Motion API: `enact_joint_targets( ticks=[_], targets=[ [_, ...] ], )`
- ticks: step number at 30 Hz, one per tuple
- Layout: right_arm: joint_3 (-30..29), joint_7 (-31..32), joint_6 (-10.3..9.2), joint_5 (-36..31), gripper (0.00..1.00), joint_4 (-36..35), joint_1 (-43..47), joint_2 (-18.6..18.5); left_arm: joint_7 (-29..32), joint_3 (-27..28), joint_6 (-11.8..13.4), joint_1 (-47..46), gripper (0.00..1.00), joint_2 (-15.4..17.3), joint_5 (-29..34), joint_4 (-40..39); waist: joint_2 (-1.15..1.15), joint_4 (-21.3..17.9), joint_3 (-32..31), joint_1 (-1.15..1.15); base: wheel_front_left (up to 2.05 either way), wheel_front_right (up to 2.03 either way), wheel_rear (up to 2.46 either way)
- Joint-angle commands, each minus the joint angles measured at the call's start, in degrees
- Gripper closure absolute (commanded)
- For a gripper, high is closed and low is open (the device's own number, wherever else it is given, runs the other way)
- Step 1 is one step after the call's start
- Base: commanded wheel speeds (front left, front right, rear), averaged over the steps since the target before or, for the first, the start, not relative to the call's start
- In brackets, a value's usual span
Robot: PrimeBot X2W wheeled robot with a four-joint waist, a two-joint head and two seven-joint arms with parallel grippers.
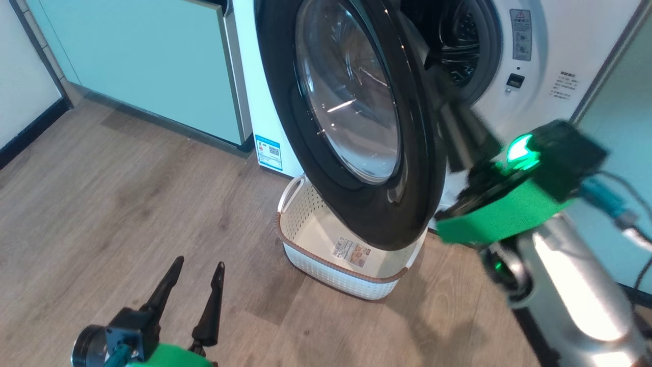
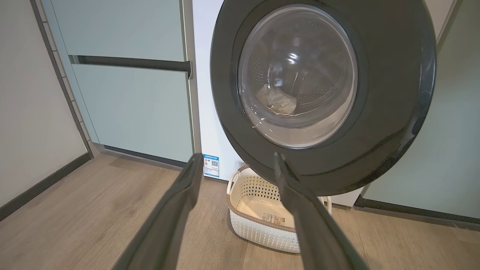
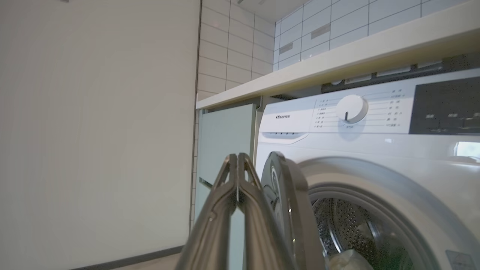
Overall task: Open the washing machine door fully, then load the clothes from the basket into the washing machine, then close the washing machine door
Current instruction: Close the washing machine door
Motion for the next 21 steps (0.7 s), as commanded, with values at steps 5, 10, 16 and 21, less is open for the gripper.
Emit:
enact_joint_targets(
  ticks=[5,10,16,21],
  targets=[
    [4.4,-0.4,-0.16,2.6,1.00,2.3,2.5,0.4,-0.1,1.7,0.6,-2.5,0.00,0.8,0.3,-2.2,0.00,0.1,0.2,0.00,0.00,0.00,0.00],
    [9.4,-0.4,-0.16,3.9,1.00,7.8,4.5,0.4,-0.3,1.8,1.0,-2.6,0.00,0.7,0.0,-2.0,0.00,-0.1,0.8,0.00,0.00,0.00,0.00],
    [13.2,-0.4,-0.16,6.0,1.00,12.7,3.7,0.4,-0.7,1.7,1.3,-3.2,0.00,0.7,-0.1,-1.6,0.00,-0.3,1.6,0.00,0.00,0.00,0.00],
    [11.9,-0.4,-0.16,6.4,1.00,16.3,1.7,0.4,-0.9,1.5,1.6,-3.7,0.00,0.6,-0.2,-1.1,0.00,0.0,2.0,0.00,0.00,0.00,0.00]
  ],
)
